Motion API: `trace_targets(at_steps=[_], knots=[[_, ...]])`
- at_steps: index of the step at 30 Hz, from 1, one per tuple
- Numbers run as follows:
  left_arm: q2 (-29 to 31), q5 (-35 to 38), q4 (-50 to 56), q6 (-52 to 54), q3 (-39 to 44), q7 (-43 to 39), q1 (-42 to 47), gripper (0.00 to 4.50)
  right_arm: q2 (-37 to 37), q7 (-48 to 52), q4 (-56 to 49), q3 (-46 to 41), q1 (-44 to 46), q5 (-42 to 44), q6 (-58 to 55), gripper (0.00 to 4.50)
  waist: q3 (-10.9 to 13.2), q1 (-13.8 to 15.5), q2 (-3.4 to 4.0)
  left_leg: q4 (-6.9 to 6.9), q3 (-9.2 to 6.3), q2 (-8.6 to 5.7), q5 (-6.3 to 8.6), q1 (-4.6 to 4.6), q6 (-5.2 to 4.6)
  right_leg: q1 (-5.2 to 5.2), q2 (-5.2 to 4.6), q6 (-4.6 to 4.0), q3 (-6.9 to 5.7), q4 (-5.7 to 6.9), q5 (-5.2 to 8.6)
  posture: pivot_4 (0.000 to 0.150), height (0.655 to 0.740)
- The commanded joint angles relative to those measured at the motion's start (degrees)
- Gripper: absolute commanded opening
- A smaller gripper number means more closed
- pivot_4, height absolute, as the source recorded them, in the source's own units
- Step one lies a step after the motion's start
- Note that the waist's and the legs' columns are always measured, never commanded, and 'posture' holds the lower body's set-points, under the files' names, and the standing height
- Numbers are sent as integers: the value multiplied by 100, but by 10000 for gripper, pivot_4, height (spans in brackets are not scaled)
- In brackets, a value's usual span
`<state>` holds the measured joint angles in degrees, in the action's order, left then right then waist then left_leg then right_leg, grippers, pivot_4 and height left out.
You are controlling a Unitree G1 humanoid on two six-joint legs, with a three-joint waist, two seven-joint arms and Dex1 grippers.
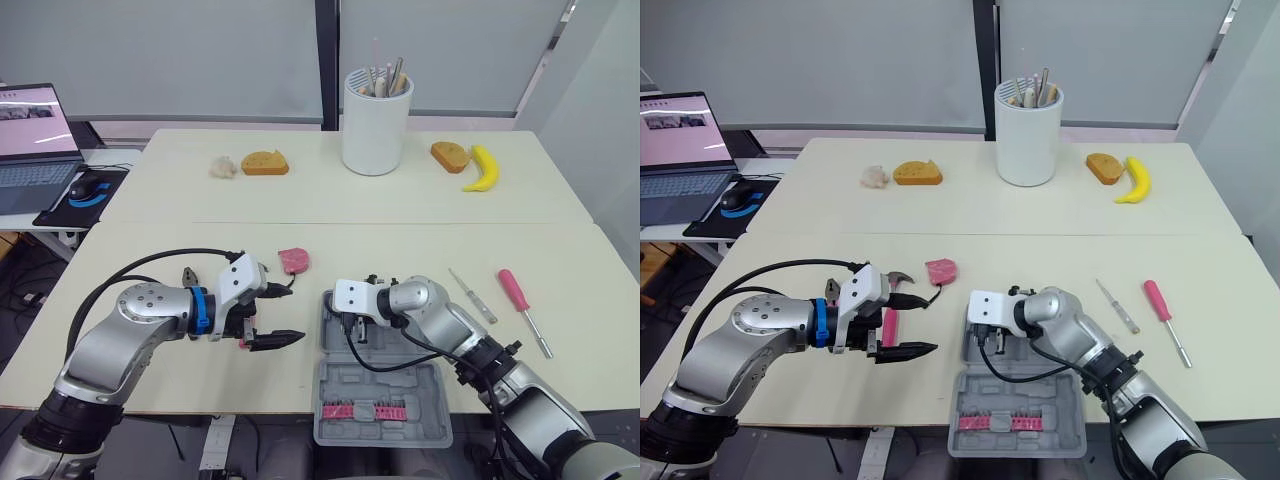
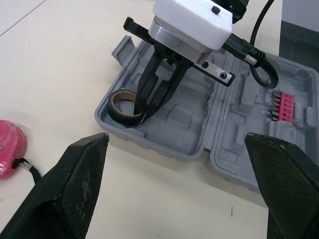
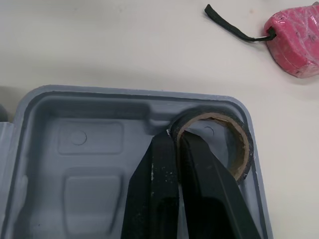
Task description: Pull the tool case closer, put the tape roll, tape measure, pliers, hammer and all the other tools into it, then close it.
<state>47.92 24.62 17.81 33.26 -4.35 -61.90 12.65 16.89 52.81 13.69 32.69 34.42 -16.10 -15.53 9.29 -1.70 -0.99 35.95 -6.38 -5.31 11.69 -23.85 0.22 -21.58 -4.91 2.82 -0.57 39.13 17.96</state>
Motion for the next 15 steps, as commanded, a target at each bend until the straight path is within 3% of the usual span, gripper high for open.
trace_targets(at_steps=[1,15], knots=[[24,-1,186,-50,22,2,49,45000,-63,-15,-169,-83,22,85,50,12396,0,0,0,0,0,0,0,0,0,0,0,0,0,0,0,1500,7400],[5,-21,145,-75,9,5,79,45000,-183,-320,-503,-717,-205,651,202,12396,0,2,0,-1,0,0,1,0,1,-1,0,0,1,0,0,1500,7400]])
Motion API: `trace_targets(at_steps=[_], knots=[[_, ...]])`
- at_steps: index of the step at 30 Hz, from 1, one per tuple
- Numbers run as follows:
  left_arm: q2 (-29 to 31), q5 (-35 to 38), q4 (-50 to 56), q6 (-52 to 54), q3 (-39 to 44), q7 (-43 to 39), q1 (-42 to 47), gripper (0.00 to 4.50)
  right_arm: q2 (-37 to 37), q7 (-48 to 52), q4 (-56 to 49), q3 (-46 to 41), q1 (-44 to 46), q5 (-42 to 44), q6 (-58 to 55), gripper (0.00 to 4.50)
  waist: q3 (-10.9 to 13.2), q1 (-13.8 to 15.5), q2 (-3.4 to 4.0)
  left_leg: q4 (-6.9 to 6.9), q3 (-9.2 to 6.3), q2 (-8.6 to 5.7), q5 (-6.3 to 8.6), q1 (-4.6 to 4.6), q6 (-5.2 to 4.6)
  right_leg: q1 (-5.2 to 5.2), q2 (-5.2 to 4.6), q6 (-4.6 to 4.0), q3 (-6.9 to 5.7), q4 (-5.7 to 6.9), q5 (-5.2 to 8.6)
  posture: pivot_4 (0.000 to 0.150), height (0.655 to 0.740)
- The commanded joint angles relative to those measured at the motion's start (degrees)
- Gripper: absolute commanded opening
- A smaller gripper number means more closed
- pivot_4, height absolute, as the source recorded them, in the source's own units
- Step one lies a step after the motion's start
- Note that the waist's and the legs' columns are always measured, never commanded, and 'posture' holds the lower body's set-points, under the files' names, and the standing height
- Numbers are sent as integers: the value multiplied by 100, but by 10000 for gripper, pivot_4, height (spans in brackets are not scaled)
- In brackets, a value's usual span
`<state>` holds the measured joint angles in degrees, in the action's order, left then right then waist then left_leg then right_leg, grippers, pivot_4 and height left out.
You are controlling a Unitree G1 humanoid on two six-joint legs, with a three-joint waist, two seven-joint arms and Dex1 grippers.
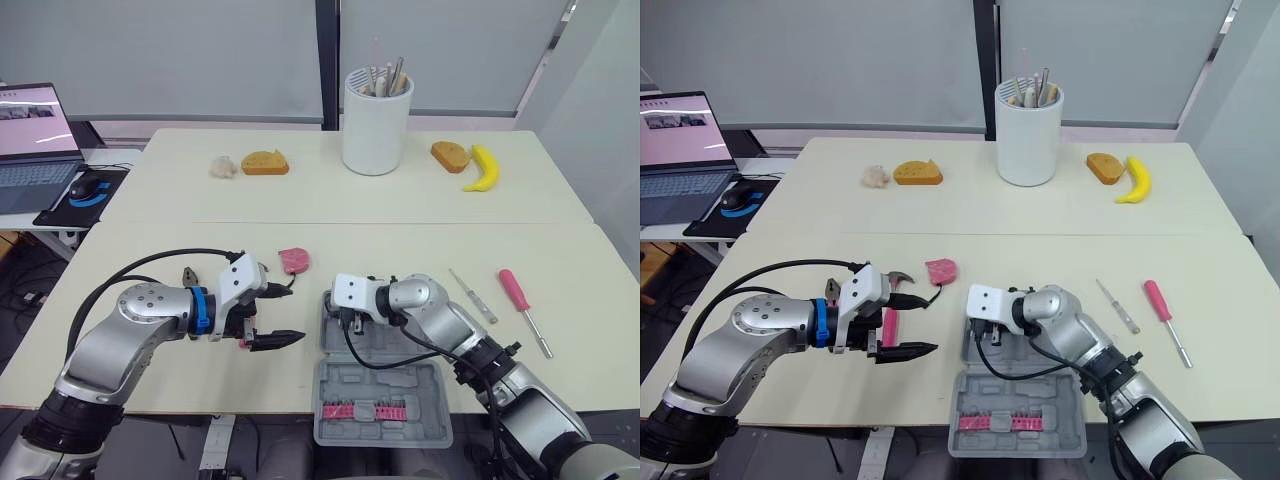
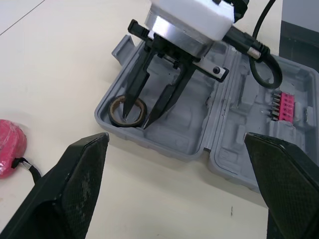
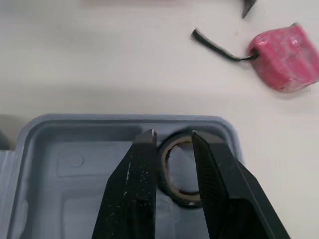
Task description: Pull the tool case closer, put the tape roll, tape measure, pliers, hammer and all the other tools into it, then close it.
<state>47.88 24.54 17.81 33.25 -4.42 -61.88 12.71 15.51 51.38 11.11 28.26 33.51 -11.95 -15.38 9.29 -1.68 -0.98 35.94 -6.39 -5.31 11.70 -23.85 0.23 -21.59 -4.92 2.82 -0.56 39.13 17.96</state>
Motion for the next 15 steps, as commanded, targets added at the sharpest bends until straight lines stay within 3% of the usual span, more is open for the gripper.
trace_targets(at_steps=[1,10,15], knots=[[11,-14,143,-73,19,3,75,45000,-52,-265,-212,-348,-182,269,283,12396,0,1,0,0,-1,0,0,0,0,1,0,0,0,0,0,1500,7400],[8,-40,109,-61,-20,-26,164,45000,-351,-797,665,-498,-580,438,1100,12396,0,-10,0,-1,1,0,0,0,0,1,0,0,1,0,0,1500,7400],[19,-61,99,-60,-51,-30,191,45000,-331,-1059,1360,-244,-542,-5,1169,12396,-1,-18,1,-4,5,1,0,7,1,2,4,0,7,2,0,1500,7400]])
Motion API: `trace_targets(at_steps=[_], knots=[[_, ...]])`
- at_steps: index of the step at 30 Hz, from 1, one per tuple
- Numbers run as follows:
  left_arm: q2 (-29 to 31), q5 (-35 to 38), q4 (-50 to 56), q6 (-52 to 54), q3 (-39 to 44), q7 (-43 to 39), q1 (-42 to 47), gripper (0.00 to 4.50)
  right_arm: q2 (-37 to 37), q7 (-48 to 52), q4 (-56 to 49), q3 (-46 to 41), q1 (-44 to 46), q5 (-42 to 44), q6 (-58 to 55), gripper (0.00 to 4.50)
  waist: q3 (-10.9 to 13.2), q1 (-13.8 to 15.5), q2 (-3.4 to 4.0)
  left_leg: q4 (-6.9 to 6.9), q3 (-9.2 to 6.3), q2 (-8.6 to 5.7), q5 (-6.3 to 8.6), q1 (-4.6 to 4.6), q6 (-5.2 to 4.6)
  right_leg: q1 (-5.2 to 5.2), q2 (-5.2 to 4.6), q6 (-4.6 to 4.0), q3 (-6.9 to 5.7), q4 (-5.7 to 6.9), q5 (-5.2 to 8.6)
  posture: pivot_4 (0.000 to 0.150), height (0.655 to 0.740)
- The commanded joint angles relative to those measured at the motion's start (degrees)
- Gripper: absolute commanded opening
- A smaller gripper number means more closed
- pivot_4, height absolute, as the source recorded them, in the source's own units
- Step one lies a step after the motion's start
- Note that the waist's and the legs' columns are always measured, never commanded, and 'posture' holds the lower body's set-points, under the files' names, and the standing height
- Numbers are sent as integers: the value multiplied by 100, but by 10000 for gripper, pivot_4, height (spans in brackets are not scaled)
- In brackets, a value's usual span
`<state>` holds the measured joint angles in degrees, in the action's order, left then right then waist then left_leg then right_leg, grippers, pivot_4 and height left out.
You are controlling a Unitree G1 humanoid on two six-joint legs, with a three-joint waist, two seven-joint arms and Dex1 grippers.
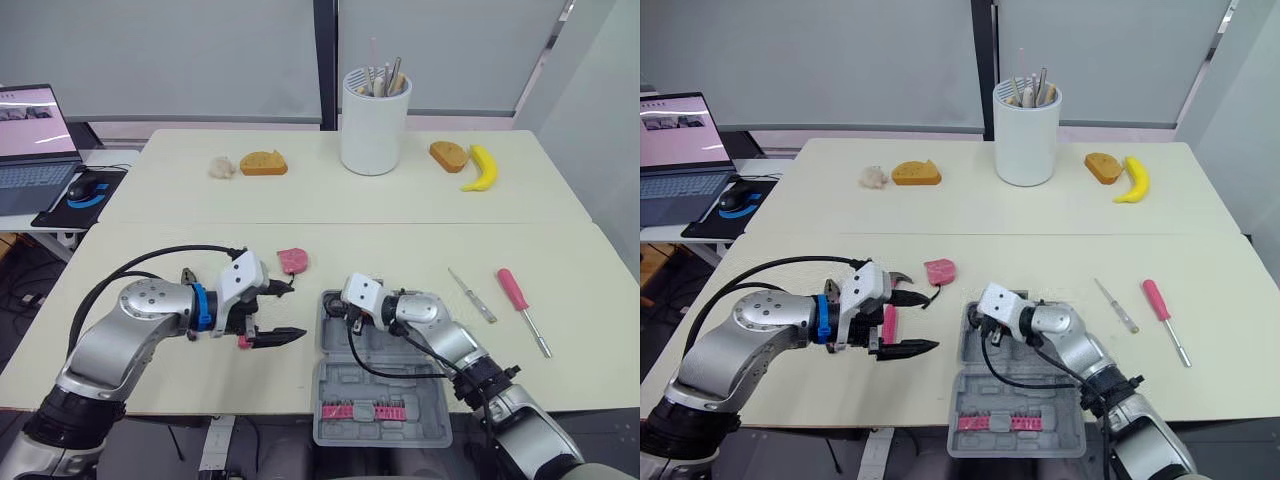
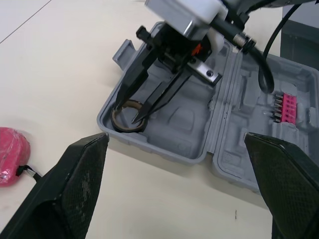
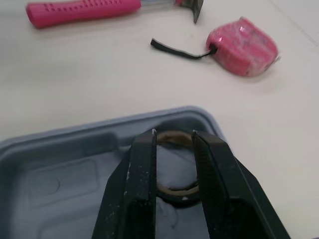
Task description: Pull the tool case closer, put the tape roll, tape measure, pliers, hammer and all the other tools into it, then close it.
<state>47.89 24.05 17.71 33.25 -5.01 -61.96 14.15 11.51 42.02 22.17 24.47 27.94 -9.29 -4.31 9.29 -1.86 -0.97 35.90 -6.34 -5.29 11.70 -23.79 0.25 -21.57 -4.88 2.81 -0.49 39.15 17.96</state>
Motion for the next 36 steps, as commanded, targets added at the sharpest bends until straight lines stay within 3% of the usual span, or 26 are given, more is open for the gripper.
trace_targets(at_steps=[1,7,12,16,19,23,28,33,36], knots=[[24,-13,116,-58,4,-20,41,45000,89,-109,263,165,-2,-299,101,12396,-1,2,0,0,-1,0,0,5,0,6,0,0,-2,0,0,1500,7400],[16,0,154,-30,5,11,23,45000,68,-52,81,63,-41,-146,80,12396,-1,6,0,0,-4,0,0,10,0,12,0,0,-3,0,0,1500,7400],[59,70,112,-17,203,47,-32,45000,51,242,-668,-386,14,526,-60,12396,-1,6,0,0,-4,0,0,8,0,10,0,0,-3,0,0,1500,7400],[205,138,-45,-18,553,36,-110,45000,538,745,-1801,-761,-136,1097,-756,12396,1,11,3,0,-5,0,1,0,-1,9,-1,0,-3,-1,0,1500,7400],[434,125,-360,-106,944,-36,-194,45000,1382,1208,-2535,-1124,-389,1390,-1227,12396,2,26,3,0,-6,-1,2,1,-1,4,-2,0,-5,-5,0,1500,7400],[771,198,-899,-183,1632,-108,-355,45000,2607,1738,-3062,-1894,-861,1920,-1731,18856,7,54,4,0,-5,-4,3,-4,-3,6,-9,1,-10,-11,0,1500,7400],[1165,168,-1756,-369,2464,-348,-677,45000,3837,2111,-2867,-2910,-1388,2235,-1845,29976,8,35,4,-7,0,0,4,-4,-4,15,-12,0,-11,-12,1,1500,7400],[1714,-30,-3258,-844,3379,-623,-1123,45000,4952,2425,-2123,-4330,-1967,2434,-1842,44756,12,23,10,-16,12,5,4,-10,-4,17,-16,-4,-9,-11,4,1500,7400],[1841,88,-4085,-886,3646,-718,-1043,45000,5330,2556,-1436,-4722,-2224,2452,-1708,44756,12,36,10,-18,17,4,7,-9,-10,12,-20,-6,-13,-16,5,1500,7400]])
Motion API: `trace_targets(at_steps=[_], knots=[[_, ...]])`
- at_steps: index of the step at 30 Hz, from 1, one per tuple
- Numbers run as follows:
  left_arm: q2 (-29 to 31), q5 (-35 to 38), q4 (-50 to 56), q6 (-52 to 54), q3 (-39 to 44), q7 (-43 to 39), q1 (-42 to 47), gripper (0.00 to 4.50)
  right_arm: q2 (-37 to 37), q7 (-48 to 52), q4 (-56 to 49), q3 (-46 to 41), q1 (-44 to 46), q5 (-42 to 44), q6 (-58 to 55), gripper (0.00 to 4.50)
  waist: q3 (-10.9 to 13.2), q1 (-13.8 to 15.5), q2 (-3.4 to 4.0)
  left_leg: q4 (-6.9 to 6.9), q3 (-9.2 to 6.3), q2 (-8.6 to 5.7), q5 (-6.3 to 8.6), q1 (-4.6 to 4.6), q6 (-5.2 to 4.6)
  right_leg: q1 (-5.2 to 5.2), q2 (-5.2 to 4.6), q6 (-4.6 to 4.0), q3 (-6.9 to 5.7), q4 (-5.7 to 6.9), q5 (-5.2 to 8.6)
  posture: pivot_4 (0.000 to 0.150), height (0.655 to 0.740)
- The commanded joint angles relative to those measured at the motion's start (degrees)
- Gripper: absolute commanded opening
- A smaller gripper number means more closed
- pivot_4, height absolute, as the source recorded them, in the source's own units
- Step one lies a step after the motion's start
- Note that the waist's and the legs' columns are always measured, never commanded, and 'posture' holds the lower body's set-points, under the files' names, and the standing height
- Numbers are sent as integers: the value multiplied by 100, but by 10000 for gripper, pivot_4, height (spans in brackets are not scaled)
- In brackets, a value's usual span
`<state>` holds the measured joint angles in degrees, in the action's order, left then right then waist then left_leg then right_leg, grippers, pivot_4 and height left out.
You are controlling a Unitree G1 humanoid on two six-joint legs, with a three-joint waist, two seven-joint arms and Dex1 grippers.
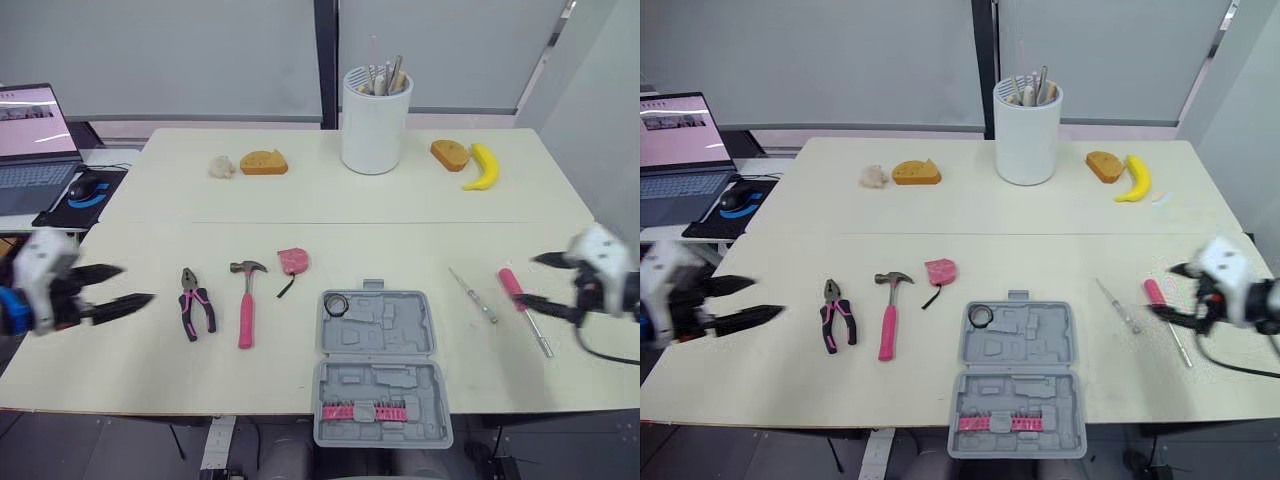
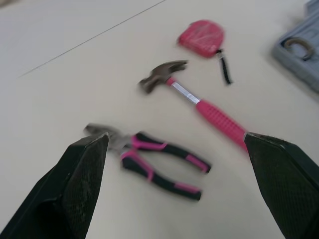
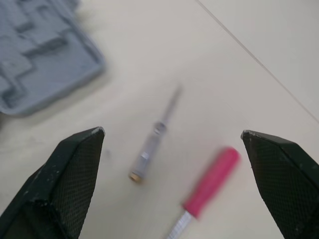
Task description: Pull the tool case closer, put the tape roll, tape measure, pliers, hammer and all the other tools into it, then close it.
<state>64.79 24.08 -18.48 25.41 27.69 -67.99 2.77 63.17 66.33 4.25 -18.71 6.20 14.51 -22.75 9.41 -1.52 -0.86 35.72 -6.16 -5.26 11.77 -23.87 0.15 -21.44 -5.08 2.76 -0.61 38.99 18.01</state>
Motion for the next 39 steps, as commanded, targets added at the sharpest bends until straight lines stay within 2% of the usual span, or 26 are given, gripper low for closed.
trace_targets(at_steps=[1,6,11,19,25,33,36,39], knots=[[168,117,-622,-72,403,-159,133,45000,203,155,502,-451,-72,115,135,44756,-1,1,-2,0,-1,2,1,3,-2,-2,-1,0,-3,-3,0,1500,7400],[242,-17,-1075,-94,261,-303,88,45000,279,192,907,-385,-199,42,89,44756,0,-1,0,2,1,5,2,6,-2,-2,-5,-1,-2,-2,2,1500,7400],[144,25,-784,73,137,-273,173,45000,263,185,620,-297,-120,216,-317,44756,0,-3,1,1,3,5,3,0,-2,-2,-6,-2,1,0,1,1500,7400],[78,-12,-576,130,79,-152,240,45000,239,134,617,-282,-159,156,-187,44756,1,-2,2,1,4,5,5,-1,0,-3,-7,-2,1,-1,1,1500,7400],[-36,66,-44,349,47,-6,179,45000,84,-35,570,-153,-18,119,86,44756,1,-6,2,1,4,5,5,-1,0,1,-7,-2,1,-1,1,1500,7400],[-692,491,1970,1122,-112,414,-414,45000,-713,-151,-504,788,896,407,-115,44756,4,-14,9,1,8,7,5,-6,1,3,-5,-2,5,4,1,1500,7400],[-1121,661,2882,1360,-405,797,-510,45000,-1608,-412,-1431,1471,1640,718,-264,44756,4,-37,8,4,9,6,5,-8,0,4,-6,-2,7,2,1,1500,7400],[-1537,663,3561,1351,-624,1164,-622,45000,-2199,-661,-1959,1724,1999,890,-427,44756,6,-15,7,4,1,9,5,-9,1,1,-2,-1,5,8,1,1500,7400]])
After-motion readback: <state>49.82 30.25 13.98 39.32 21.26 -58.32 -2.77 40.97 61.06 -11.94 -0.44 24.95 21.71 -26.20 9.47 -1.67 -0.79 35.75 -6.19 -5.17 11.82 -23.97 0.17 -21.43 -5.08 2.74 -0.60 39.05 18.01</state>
